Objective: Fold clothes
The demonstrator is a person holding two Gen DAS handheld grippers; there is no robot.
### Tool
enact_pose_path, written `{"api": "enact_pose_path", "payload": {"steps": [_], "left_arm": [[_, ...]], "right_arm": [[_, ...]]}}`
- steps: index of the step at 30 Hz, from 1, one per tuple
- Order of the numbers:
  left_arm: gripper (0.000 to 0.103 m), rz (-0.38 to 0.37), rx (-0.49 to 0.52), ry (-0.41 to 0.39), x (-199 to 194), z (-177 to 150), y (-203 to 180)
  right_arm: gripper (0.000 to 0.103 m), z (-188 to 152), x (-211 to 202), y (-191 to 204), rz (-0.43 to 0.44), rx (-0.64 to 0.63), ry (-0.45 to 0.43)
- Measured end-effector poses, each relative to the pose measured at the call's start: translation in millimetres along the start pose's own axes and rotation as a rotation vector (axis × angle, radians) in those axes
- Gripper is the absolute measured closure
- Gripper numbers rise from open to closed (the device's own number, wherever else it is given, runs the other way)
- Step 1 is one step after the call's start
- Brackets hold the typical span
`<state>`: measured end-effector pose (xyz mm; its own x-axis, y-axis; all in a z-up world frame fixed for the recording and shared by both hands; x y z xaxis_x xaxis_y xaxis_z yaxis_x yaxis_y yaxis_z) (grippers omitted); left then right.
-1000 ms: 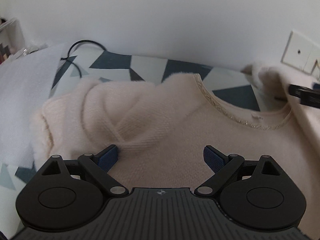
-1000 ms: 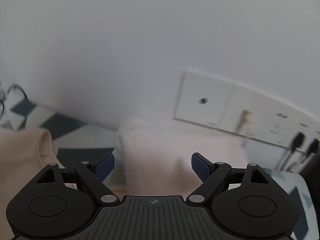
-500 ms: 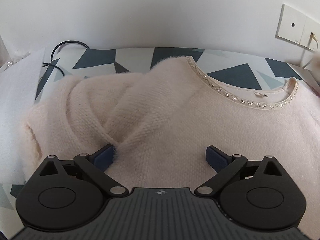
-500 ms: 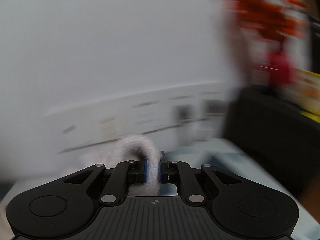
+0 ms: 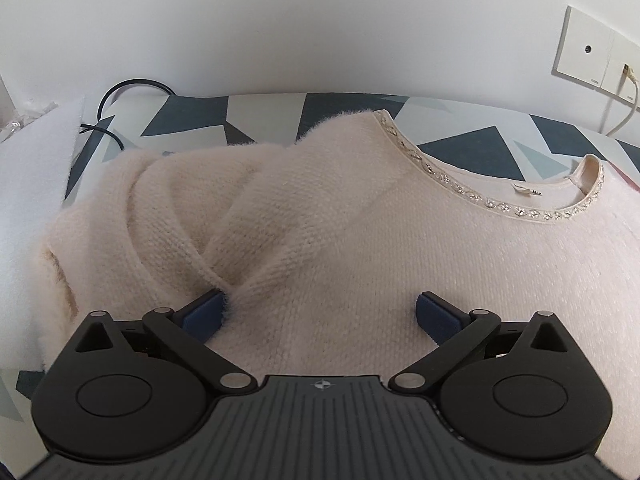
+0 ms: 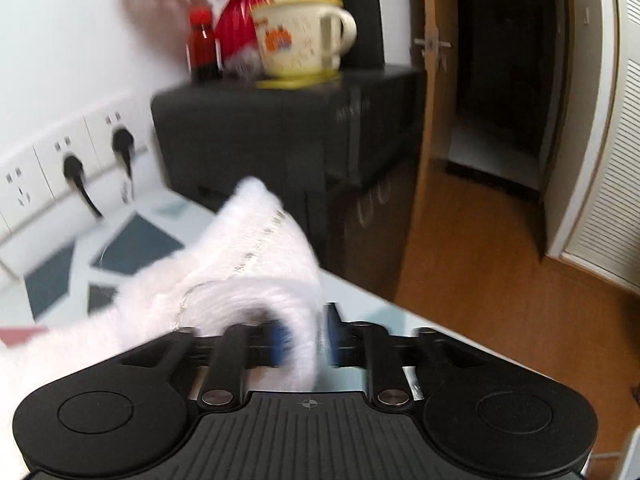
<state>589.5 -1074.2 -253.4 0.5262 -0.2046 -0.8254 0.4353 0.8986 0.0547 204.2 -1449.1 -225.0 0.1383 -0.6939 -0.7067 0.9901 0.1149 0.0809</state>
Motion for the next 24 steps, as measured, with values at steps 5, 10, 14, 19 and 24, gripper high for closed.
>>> {"api": "enact_pose_path", "payload": {"steps": [5, 10, 14, 19, 24], "left_arm": [[0.001, -0.008, 0.006, -0.003, 0, -2, 2], [0.001, -0.011, -0.004, -0.003, -1, -2, 2], [0.001, -0.011, -0.016, 0.003, -1, 0, 2], [0.001, -0.029, -0.069, 0.026, -3, 6, 5], [0.001, -0.044, -0.091, 0.037, -4, 8, 7]], "right_arm": [[0.053, 0, -10, 9, -0.009, -0.089, -0.055], [0.031, 13, -18, 43, -0.068, -0.337, -0.144], [0.014, 5, -17, 77, -0.051, -0.587, -0.161], [0.050, -2, 2, 82, -0.029, -0.597, -0.062], [0.028, -2, 3, 88, -0.024, -0.647, -0.066]]}}
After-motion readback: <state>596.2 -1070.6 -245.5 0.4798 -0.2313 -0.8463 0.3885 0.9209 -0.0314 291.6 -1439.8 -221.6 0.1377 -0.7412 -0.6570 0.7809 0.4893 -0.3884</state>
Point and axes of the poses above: each gripper's, at about its wrist camera, not at the fingertips, and x roughly the way its jaws point, y to its left, z to its top, the point moved 5 cm from there along x, roughly the way its jaws point, and after that the axes turned 3 degrees about y, right-handed, at the moved point
